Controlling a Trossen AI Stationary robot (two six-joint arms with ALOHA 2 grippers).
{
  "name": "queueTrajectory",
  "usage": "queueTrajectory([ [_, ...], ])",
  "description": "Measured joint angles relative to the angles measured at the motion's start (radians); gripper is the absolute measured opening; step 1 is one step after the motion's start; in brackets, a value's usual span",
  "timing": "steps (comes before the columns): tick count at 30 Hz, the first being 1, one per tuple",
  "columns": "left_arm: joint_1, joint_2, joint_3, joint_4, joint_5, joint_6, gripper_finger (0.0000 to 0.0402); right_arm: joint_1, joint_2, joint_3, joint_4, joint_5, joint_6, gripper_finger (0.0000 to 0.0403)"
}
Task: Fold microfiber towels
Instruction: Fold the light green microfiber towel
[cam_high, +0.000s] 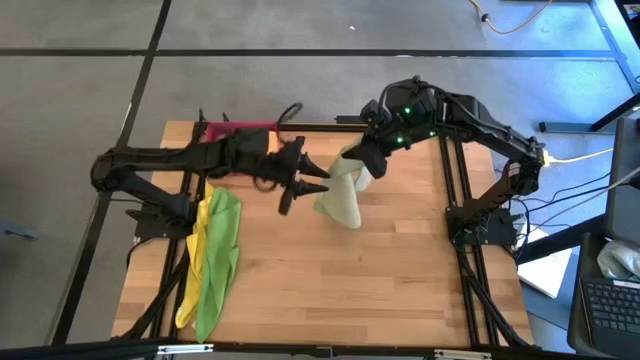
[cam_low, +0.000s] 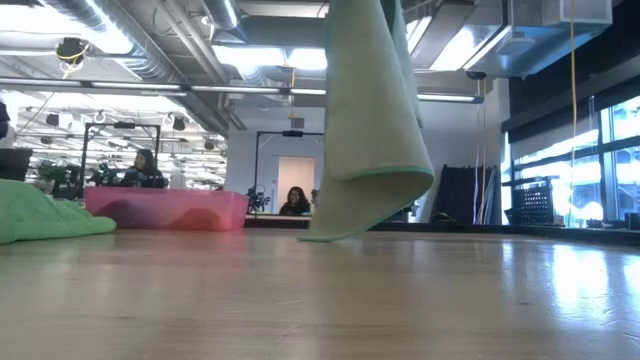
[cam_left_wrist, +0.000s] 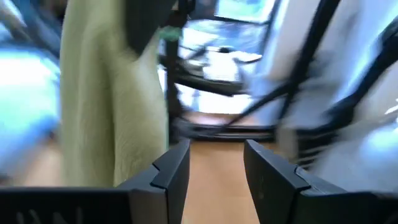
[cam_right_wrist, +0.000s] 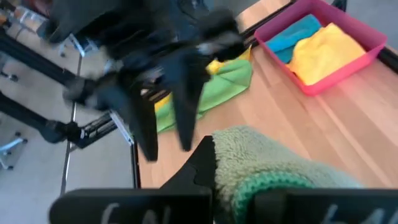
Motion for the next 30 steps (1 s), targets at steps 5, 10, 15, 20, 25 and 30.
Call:
queueTrajectory([
  [5, -0.159, -0.004, 0.0, -0.014, -0.476, 0.308, 0.0143, -0.039, -0.001, 0.0, 0.005, -0.009, -0.005, 0.0006],
  [10, -0.224, -0.004, 0.0, -0.077, -0.78, 0.384, 0.0154, -0.06, -0.001, 0.0, 0.014, -0.068, -0.033, 0.0006],
  [15, -0.227, 0.039, -0.002, -0.165, -0.798, 0.326, 0.0169, -0.069, -0.001, 0.0, 0.087, -0.092, -0.03, 0.0006],
  [20, -0.228, 0.09, -0.001, -0.131, -0.872, 0.311, 0.0178, -0.083, -0.001, 0.0, 0.114, -0.092, 0.006, 0.0006],
  [25, -0.197, 0.136, 0.0, -0.088, -0.957, 0.307, 0.0179, -0.082, -0.001, 0.0, 0.116, -0.094, 0.02, 0.0006],
  [30, -0.196, 0.162, -0.001, -0.071, -0.994, 0.301, 0.0176, -0.089, -0.001, 0.0, 0.123, -0.109, 0.021, 0.0006],
])
